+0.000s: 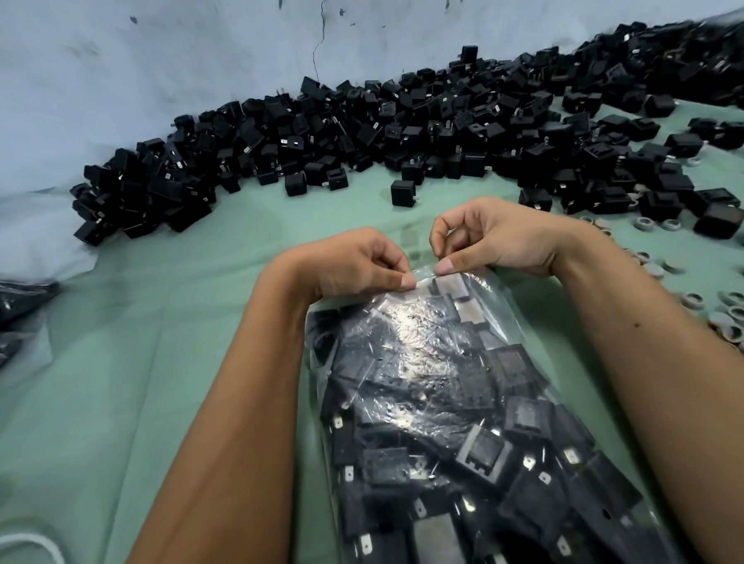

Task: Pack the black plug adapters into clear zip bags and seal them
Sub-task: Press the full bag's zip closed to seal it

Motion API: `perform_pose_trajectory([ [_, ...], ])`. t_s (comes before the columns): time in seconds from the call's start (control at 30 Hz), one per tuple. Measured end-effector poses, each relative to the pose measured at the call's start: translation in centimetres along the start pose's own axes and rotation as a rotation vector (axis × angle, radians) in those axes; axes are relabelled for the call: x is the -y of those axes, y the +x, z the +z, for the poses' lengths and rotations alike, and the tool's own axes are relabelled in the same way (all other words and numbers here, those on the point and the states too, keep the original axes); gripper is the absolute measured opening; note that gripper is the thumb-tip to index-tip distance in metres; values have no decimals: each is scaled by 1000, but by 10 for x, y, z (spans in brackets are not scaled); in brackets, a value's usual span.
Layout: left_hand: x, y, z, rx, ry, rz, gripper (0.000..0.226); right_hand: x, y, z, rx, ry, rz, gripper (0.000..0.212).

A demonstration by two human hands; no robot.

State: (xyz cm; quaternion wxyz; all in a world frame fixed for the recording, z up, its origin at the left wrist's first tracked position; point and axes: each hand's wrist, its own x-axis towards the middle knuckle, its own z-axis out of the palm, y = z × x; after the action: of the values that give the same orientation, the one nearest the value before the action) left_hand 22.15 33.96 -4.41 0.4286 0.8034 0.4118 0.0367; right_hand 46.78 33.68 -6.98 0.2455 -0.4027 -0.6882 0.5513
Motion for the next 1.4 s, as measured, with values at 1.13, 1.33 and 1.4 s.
perform_pose_trajectory([
  [1.13,29,-64,4,-315,-264,-216,12,26,0,15,132,-168,110,23],
  [1.33,29,-59,11,-411,-357,-109,8,63,26,32,219,-628,132,15],
  [1.4,30,-58,13,-459,-388,-80,8,63,37,43,222,-621,128,14],
])
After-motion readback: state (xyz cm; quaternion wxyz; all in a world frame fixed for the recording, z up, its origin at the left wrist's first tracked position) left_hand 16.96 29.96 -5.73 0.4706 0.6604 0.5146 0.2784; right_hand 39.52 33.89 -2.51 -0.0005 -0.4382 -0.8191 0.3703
